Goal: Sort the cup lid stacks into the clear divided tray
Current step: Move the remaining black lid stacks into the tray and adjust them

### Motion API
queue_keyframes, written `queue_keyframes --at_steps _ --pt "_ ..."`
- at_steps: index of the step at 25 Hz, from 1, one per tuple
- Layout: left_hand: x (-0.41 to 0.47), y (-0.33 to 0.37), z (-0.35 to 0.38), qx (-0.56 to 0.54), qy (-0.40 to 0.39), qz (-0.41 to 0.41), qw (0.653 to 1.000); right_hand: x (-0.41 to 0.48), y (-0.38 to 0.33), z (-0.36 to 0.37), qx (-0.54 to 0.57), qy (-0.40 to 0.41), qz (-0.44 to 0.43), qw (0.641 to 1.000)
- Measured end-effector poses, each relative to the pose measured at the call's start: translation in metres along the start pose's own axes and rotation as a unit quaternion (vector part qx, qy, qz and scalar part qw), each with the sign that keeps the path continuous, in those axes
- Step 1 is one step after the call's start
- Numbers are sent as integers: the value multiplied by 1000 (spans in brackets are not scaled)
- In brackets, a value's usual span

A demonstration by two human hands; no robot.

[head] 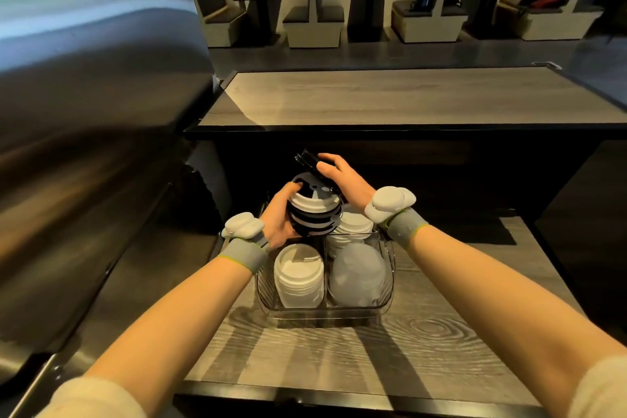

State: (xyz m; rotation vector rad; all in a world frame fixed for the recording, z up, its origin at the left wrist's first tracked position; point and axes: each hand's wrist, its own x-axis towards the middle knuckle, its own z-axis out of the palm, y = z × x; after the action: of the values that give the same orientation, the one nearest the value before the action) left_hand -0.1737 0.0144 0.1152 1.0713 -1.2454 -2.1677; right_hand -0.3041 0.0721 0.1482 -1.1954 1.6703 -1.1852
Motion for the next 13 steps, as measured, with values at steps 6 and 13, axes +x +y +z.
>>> queue_keyframes --at_steps 6,13 --pt "4 2 -8 35 28 -4 999 4 0 6 84 -8 12 996" --pt "7 14 -61 -22 91 14 996 24 29 -3 14 94 114 989"
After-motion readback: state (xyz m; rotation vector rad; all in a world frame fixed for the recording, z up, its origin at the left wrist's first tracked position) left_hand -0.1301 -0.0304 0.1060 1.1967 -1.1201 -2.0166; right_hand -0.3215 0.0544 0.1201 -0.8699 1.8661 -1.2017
